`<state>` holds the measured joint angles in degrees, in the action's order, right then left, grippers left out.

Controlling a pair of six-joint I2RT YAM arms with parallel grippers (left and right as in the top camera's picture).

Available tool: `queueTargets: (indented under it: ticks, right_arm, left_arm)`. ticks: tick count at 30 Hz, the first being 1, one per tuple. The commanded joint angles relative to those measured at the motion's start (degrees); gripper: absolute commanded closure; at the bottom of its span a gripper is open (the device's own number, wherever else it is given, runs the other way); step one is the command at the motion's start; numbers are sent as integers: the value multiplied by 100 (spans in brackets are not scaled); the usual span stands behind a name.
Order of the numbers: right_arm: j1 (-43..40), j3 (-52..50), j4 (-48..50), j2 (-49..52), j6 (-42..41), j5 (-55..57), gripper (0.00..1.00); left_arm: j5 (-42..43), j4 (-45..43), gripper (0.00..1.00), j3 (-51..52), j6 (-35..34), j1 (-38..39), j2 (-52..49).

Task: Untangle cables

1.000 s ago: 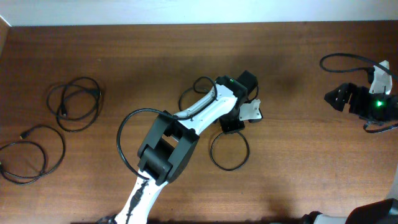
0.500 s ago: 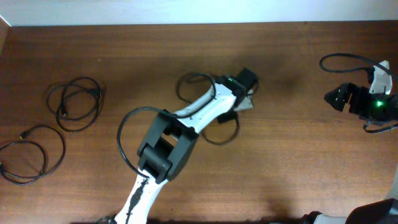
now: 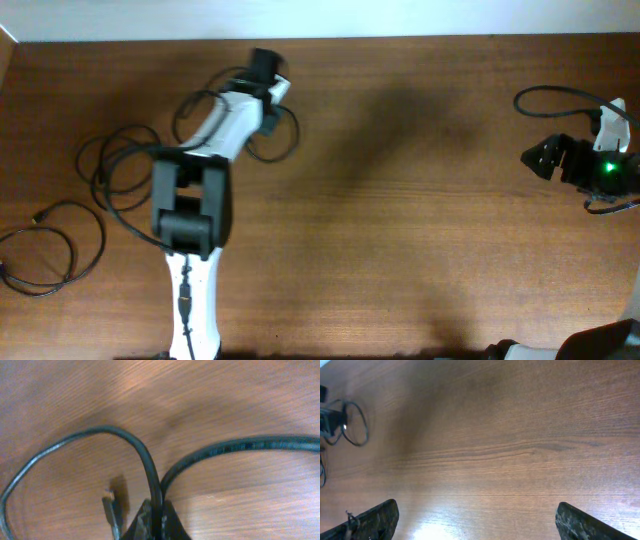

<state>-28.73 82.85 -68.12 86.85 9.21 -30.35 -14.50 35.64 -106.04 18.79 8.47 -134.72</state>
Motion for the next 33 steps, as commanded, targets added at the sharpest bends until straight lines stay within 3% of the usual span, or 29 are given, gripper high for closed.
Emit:
queueTargets:
  ticks: [1,10,15,16,17,19,20,27,33]
  right_arm:
    - [-7,70,-74,15,79,-87,1]
    - [-7,68,-197,15,105,-68,1]
    - [-7,68,-247,15,105,-66,1]
    - [-7,68,-260,15,105,-66,1]
    - [-7,68,-262,15,105,-66,1]
    - [-7,68,-260,15,105,-68,1]
    - [-7,68,-260,15,105,-66,1]
    - [-7,68,-260,15,258,-44,1]
    - [-7,70,-149,13,299,-52,0]
  left_arm:
    - [1185,-557,100,35,-142,-647,-146]
    - [1451,-2059,100,35,-144,-1390,-146]
    - [1086,-2487,100,35,-315,-1521,-146]
    - [1062,-2529,89,35,-315,-1543,-146]
    - [1062,-2557,67,35,-315,-1563,-146]
    - [1062,-2538,11,35,-313,-1587,-146]
    - [1060,-2496,1,35,-313,-1589,-146]
    - [1064,-1961,1,15,-315,-1587,50]
    - [1064,-835,1,-42,-420,-1482,1279]
